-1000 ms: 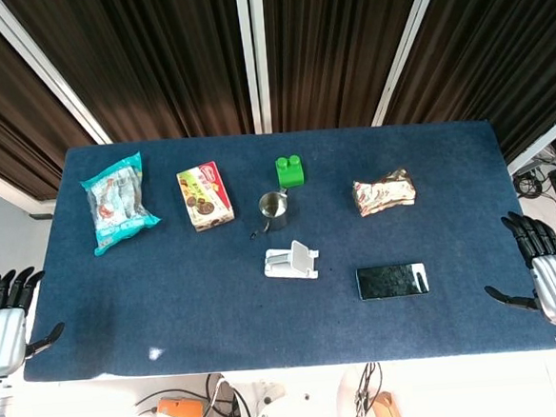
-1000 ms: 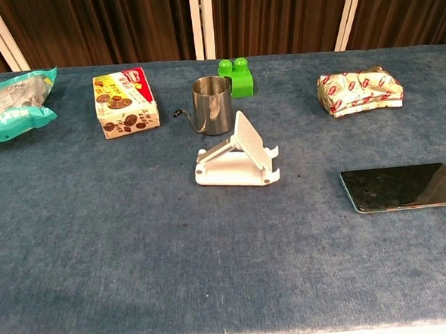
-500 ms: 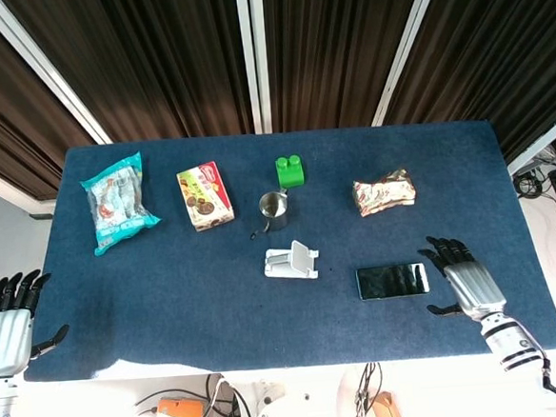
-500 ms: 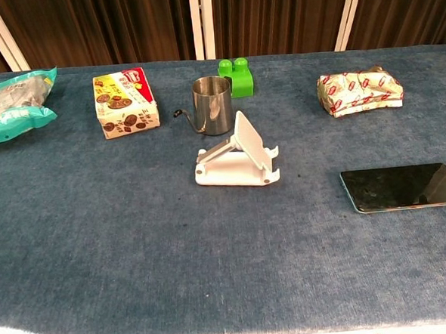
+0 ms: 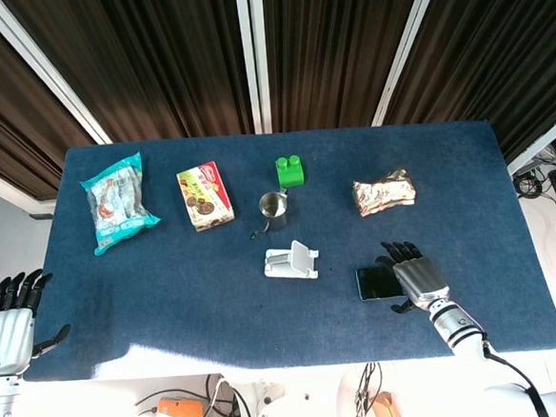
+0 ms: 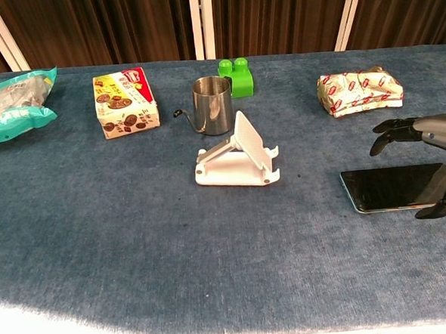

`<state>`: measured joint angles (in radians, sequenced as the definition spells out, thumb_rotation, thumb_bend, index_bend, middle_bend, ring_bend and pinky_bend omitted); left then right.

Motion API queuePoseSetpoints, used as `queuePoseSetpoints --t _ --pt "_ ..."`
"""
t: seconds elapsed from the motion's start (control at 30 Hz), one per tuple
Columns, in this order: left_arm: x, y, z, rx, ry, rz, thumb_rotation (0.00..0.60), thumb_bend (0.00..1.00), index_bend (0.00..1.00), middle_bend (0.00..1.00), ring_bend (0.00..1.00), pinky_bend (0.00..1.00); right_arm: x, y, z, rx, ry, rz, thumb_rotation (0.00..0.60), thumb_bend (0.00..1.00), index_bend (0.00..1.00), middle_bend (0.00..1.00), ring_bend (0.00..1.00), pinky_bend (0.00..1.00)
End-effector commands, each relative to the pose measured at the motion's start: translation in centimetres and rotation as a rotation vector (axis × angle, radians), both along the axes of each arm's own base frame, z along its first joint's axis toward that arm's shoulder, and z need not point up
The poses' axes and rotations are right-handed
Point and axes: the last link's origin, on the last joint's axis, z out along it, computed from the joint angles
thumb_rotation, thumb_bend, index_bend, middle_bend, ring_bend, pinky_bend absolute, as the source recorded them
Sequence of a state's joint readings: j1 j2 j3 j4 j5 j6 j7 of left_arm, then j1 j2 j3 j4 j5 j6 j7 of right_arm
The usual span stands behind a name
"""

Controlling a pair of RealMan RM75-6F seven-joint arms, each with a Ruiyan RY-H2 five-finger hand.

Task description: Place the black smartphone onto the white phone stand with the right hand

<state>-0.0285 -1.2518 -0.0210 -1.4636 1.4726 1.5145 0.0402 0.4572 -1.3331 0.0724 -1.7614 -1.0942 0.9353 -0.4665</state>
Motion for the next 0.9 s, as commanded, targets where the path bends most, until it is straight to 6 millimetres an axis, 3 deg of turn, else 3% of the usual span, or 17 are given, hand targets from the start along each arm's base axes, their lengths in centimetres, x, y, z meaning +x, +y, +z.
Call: queuePoseSetpoints --t 0.03,0.23,0.67,0.77,0.9 --pt "0.0 0.0 0.0 0.000 0.000 -0.003 0.600 0.12 0.14 0.08 0.03 0.00 0.3 -0.4 -0.8 0.016 0.004 0.002 0.600 0.26 0.27 0.02 0.00 0.00" --pt "0.0 0.1 0.1 0.005 0.001 -0.006 0.600 0.12 0.14 0.08 0.03 0.00 0.8 -0.9 -1.6 0.030 0.006 0.008 0.600 0.31 0.31 0.02 0.00 0.00" --pt "-0.1 0.0 0.0 0.004 0.000 0.001 0.600 0.12 0.14 0.08 0.02 0.00 0.2 -1.7 -2.1 0.037 0.016 -0.019 0.600 0.31 0.34 0.02 0.00 0.00" --pt "-0.1 0.0 0.0 0.006 -0.001 0.003 0.600 0.12 0.14 0.07 0.01 0.00 0.1 -1.8 -2.3 0.034 0.009 -0.024 0.600 0.33 0.38 0.02 0.00 0.00" --pt "-0.2 -0.1 0.1 0.006 -0.001 0.007 0.600 0.12 0.14 0.07 0.01 0.00 0.0 -2.0 -2.4 0.017 -0.019 -0.039 0.600 0.39 0.51 0.03 0.00 0.00"
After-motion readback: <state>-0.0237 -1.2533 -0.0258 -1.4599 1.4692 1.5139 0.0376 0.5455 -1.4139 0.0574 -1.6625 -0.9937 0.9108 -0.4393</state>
